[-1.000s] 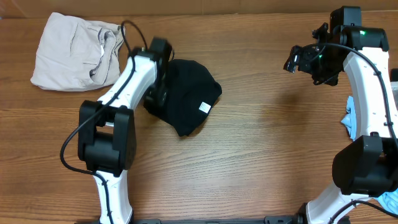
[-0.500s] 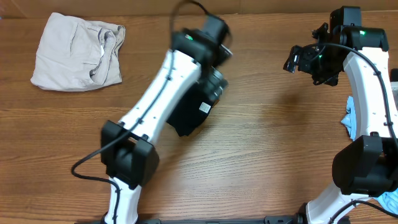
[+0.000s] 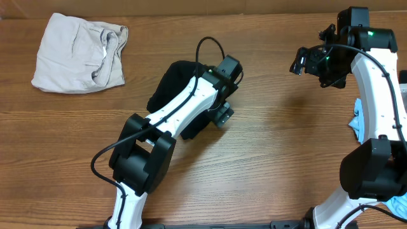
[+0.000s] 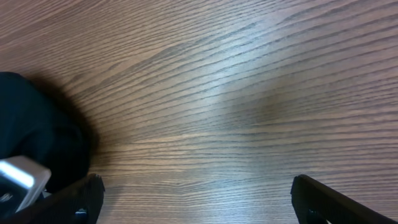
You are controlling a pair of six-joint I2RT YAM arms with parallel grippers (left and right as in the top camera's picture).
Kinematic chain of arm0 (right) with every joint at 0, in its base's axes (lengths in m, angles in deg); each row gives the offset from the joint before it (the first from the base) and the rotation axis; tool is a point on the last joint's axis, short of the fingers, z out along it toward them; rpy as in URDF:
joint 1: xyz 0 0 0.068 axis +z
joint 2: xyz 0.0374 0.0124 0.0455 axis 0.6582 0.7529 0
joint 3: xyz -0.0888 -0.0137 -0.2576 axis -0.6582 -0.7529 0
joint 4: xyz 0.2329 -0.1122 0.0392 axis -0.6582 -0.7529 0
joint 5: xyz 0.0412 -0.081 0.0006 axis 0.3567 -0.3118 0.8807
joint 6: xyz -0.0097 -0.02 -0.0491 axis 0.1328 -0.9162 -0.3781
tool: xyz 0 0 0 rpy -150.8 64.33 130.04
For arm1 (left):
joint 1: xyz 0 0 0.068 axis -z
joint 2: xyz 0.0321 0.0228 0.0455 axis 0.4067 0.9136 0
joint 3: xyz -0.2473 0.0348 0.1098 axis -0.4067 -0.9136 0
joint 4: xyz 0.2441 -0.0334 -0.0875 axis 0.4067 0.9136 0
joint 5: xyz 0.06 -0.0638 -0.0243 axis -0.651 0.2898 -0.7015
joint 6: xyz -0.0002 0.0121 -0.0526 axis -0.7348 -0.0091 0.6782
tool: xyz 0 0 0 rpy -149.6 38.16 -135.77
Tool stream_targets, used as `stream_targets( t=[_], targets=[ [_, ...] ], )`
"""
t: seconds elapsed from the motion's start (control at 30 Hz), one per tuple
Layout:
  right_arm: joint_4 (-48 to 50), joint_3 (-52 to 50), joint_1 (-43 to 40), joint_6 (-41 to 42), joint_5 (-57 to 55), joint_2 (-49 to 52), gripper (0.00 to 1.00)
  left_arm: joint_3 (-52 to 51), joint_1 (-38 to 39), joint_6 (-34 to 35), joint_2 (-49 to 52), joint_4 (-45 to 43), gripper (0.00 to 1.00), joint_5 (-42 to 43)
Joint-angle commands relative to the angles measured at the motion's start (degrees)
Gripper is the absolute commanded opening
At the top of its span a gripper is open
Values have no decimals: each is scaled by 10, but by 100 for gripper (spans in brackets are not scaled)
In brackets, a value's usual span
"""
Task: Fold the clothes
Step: 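Lift the black bundle with the left gripper and carry it leftward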
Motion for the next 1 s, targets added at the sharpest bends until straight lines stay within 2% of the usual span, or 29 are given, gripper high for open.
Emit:
stream_targets(
  t=[0.0,0.23,0.3,0.37,0.4,0.47,0.5,0.53,0.73,0.97],
  targets=[
    [3,7,3,-4,1,-3,100,-50,-11,13,3,-31,100,-17],
    [4,7,3,-4,1,-3,100,-125,-10,4,3,-115,100,-17],
    [2,7,2,-4,1,-3,100,-141,-11,4,3,-135,91,-17],
    [2,7,3,-4,1,-3,100,-153,-11,4,3,-144,74,-22],
    [2,7,3,-4,1,-3,100,-156,-11,4,3,-143,58,-26],
    [2,7,2,-4,1,-3,100,-159,-12,4,3,-136,20,-35],
    [2,7,3,-4,1,-3,100,-160,-12,4,3,-134,8,-39],
    [2,7,3,-4,1,-3,100,-160,-12,4,3,-134,4,-43],
    [3,7,2,-4,1,-3,100,-128,-21,32,2,-114,4,-84],
    [6,7,3,-4,1,-3,100,104,-68,32,2,48,4,-122]
  ],
)
